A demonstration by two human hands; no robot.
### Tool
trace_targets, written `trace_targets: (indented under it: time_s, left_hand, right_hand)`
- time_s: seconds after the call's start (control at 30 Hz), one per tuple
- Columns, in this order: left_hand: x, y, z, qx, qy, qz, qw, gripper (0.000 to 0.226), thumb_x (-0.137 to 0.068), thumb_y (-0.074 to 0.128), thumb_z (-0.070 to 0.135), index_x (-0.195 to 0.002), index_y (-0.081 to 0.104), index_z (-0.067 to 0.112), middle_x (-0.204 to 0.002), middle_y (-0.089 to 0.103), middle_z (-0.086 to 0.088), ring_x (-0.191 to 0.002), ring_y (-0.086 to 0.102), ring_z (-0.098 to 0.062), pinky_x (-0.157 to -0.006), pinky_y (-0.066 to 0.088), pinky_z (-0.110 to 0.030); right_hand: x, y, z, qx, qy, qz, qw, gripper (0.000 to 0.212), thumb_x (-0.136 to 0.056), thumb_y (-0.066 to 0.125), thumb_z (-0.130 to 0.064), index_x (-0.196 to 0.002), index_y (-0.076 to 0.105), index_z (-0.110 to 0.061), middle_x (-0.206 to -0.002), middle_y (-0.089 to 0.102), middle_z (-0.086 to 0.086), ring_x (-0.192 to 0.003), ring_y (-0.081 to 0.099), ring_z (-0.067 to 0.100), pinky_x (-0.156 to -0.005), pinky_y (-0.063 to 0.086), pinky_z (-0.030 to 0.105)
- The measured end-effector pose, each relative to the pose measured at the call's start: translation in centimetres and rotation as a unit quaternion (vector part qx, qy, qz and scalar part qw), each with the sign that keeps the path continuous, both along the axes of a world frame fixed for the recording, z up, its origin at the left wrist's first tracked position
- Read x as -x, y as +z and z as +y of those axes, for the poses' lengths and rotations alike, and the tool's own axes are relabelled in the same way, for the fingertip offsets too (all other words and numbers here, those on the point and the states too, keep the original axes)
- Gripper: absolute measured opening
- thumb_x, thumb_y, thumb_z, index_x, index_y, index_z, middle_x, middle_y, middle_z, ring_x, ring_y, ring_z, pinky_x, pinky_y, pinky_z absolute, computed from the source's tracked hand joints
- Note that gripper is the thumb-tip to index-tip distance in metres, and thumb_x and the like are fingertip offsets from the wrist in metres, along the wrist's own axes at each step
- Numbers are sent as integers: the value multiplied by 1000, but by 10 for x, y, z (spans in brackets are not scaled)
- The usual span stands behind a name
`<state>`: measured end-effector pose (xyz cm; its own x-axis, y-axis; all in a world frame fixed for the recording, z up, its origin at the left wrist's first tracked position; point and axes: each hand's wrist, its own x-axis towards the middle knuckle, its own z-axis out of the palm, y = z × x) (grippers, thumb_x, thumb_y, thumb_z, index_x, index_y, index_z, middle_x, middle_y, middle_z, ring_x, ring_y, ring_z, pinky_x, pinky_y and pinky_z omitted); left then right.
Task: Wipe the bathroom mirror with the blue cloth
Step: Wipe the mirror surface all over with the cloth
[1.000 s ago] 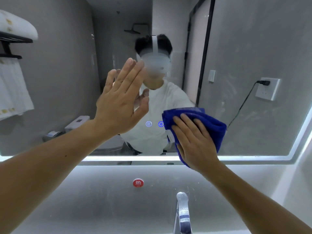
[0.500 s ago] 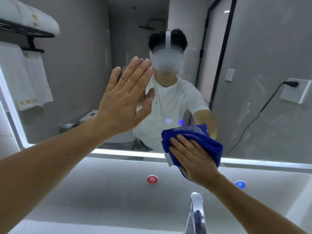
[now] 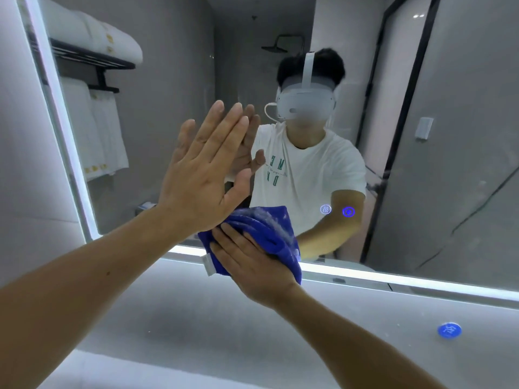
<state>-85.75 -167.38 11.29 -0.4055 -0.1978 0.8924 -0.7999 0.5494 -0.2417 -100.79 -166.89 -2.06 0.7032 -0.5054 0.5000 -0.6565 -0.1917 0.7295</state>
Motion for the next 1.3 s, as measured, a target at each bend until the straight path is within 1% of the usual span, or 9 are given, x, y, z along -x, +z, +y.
trace_targets:
  time_s: [0.13, 0.27, 0.37, 0.53, 0.73, 0.9, 1.03, 1.2, 1.3]
  left_hand:
    - [3, 0, 1, -13, 7, 11, 1000, 62, -99, 31, 38, -152, 27, 5, -160, 24, -14, -149, 17, -31, -118, 16, -59]
    - [14, -4, 4, -26, -8, 13, 1000, 65, -102, 17, 47, -152, 26, 7, -160, 25, -14, -149, 17, -31, -118, 16, -59]
    - [18, -12, 5, -42, -16, 8, 999, 64, -102, 19, 45, -152, 26, 7, -160, 24, -14, -149, 16, -31, -119, 14, -58]
    - [15, -18, 3, -61, -18, 16, 998, 62, -99, 28, 38, -153, 25, 8, -161, 22, -13, -150, 13, -30, -119, 12, -57]
    - [-12, -16, 1, -46, 1, 14, 999, 63, -100, 24, 42, -153, 27, 7, -161, 23, -11, -150, 15, -29, -119, 14, -57]
    - [-37, -15, -7, -37, 41, 10, 998, 62, -99, 32, 38, -154, 24, 9, -162, 20, -9, -151, 13, -27, -118, 17, -58]
    - [-27, -23, -12, -50, 42, 2, 998, 64, -99, 31, 39, -154, 23, 8, -162, 19, -11, -151, 12, -28, -118, 16, -59]
    - [0, -33, -9, -45, 4, 11, 999, 63, -102, 20, 44, -153, 25, 7, -161, 22, -14, -150, 15, -32, -118, 15, -58]
    - [14, -41, -5, -39, -14, 5, 999, 60, -103, 25, 40, -153, 25, 5, -160, 23, -16, -149, 17, -34, -118, 15, -59]
  right_hand:
    - [39, -3, 11, 7, -8, 93, 996, 57, -92, 30, -10, -148, 42, -13, -154, 40, 5, -142, 37, 23, -118, 16, 38]
    - [131, -14, 44, 24, -64, 191, 979, 59, -86, 40, -11, -144, 47, -18, -149, 46, 3, -136, 45, 21, -116, 24, 39]
    - [186, -16, 69, 28, -125, 225, 966, 61, -79, 52, -9, -140, 51, -21, -146, 49, -1, -131, 52, 18, -120, 17, 42]
    - [160, -17, 59, 33, -114, 263, 958, 61, -85, 36, -13, -145, 47, -13, -151, 43, 6, -136, 45, 26, -119, 16, 45]
    - [8, -11, 5, -12, 26, 202, 979, 55, -96, 28, -11, -151, 32, -7, -155, 37, 10, -143, 34, 27, -119, 15, 41]
    - [-49, -4, -10, -71, 36, 148, 986, 56, -100, 29, -13, -153, 17, -3, -161, 21, 14, -148, 21, 31, -121, 12, 41]
    - [3, 1, 3, -112, 36, 86, 989, 69, -91, 56, -11, -153, 25, -10, -159, 28, 8, -147, 26, 27, -121, 15, 40]
    - [133, 3, 44, -52, -19, 76, 996, 68, -75, 75, -19, -138, 54, -11, -146, 50, 7, -134, 48, 25, -119, 16, 41]
    - [200, -4, 66, -38, -53, 50, 997, 66, -77, 72, -23, -138, 53, -11, -144, 50, 6, -128, 54, 27, -117, 14, 40]
